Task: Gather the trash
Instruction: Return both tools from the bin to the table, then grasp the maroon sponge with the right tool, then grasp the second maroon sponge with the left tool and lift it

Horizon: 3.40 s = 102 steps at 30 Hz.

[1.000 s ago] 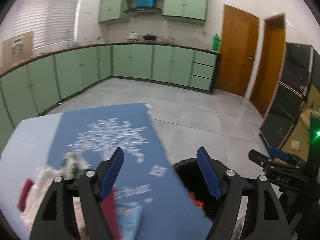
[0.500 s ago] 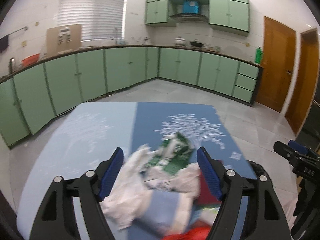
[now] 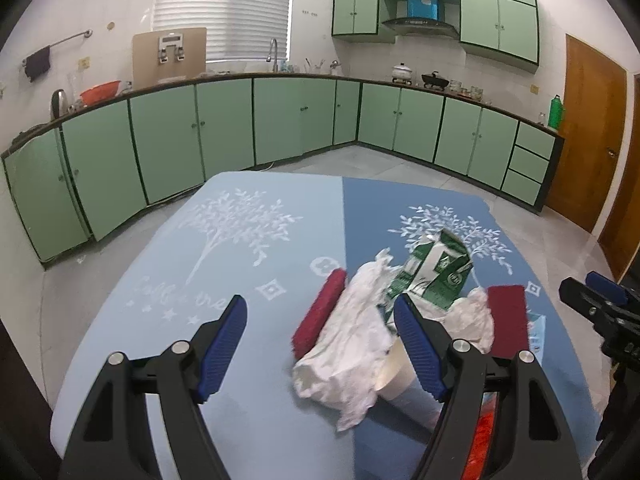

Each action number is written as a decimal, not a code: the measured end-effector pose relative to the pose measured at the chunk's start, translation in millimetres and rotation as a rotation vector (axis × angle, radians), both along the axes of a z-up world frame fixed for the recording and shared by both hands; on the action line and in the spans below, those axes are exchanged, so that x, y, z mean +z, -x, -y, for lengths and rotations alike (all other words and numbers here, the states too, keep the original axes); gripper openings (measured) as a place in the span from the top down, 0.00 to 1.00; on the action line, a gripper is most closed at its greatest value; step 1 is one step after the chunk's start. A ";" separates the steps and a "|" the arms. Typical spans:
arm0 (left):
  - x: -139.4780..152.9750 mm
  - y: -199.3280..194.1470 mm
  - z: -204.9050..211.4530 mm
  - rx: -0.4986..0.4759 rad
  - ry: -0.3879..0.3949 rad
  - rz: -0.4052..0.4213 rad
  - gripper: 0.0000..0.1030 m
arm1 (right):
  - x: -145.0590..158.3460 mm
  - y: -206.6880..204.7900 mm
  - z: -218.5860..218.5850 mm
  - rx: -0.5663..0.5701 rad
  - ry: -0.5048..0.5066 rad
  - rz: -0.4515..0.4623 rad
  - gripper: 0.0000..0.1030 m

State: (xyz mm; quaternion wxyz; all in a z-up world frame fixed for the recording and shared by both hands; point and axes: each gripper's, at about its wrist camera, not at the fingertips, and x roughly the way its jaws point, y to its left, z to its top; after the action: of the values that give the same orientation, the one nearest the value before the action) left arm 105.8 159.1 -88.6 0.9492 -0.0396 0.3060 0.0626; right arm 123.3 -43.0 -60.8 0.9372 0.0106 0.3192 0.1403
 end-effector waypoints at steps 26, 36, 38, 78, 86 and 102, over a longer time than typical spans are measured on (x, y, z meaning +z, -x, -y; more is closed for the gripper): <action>-31.9 -6.0 -14.0 0.003 0.014 -0.082 0.28 | -52.7 -5.2 -44.6 0.038 0.106 -0.142 0.44; -31.9 -9.9 -8.8 -0.001 0.009 -0.084 0.28 | -55.4 -4.7 -45.2 0.076 0.126 -0.142 0.54; -31.8 -9.6 -8.0 -0.003 0.005 -0.084 0.28 | -52.3 -4.9 -41.6 0.075 0.136 -0.132 0.54; -27.1 -42.5 -22.5 0.004 0.025 -0.082 0.29 | -24.7 -31.1 -21.2 0.030 0.093 -0.068 0.59; -43.1 -66.0 -26.0 -0.010 0.034 -0.144 0.40 | -30.8 -41.3 -26.3 0.037 0.089 -0.084 0.58; -28.0 -56.5 -34.1 -0.045 0.098 -0.108 0.83 | -26.2 -40.7 -26.0 0.044 0.083 -0.078 0.58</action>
State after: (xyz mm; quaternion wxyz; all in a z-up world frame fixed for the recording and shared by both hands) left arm 162.3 193.2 -116.6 0.9293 -0.0757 0.3604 0.0284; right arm 164.0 -17.0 -87.0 0.9204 -0.0299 0.3612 0.1470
